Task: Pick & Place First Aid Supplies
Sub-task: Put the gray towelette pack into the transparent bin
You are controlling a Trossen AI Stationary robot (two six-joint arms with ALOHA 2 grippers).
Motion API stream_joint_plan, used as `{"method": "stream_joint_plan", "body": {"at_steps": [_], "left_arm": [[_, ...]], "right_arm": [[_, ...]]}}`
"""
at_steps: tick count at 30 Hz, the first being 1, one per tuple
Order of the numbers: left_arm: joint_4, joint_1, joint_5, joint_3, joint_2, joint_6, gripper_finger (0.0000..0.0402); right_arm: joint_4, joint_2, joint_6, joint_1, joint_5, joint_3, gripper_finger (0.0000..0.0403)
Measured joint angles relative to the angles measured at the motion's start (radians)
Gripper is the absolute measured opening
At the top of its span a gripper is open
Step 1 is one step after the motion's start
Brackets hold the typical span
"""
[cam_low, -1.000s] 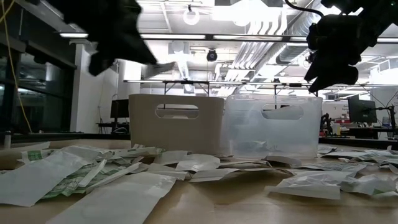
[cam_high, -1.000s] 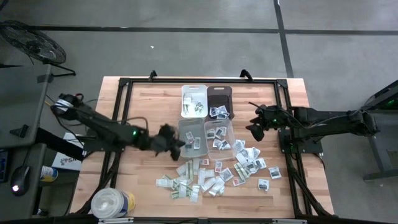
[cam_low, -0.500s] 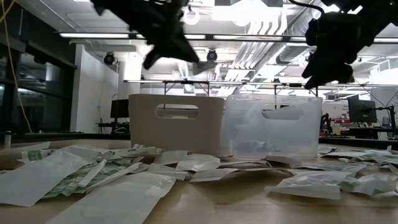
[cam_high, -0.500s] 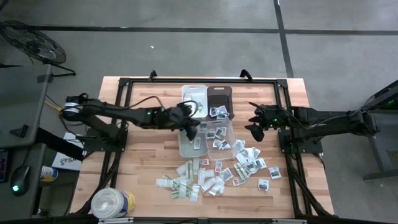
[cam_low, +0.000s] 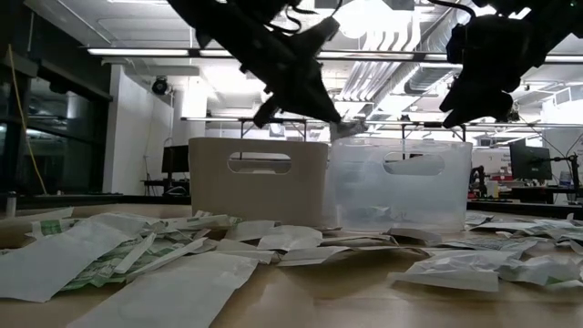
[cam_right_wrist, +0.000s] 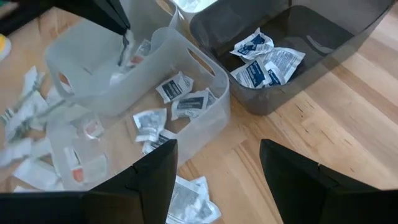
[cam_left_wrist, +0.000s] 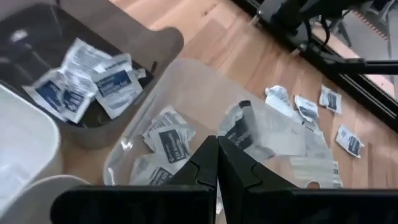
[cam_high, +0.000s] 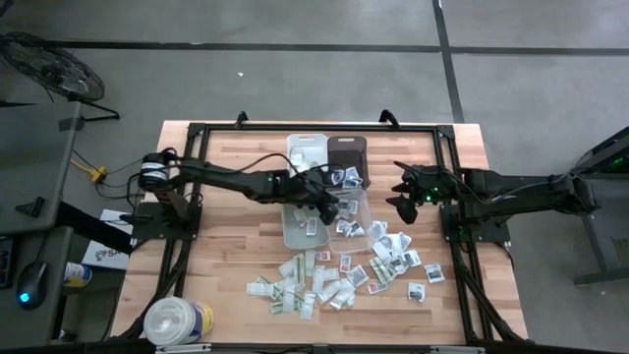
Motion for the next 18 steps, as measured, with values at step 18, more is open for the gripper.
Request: {"method": "stream_joint_plan", "body": {"at_steps": [18], "left_arm": [[-0.069,-0.016,0.032,0.041,0.057,0.048,0.0052]], "right_arm": [[-0.008,0.0,-0.037,0.0,-0.089,0.0,0.0222]]}}
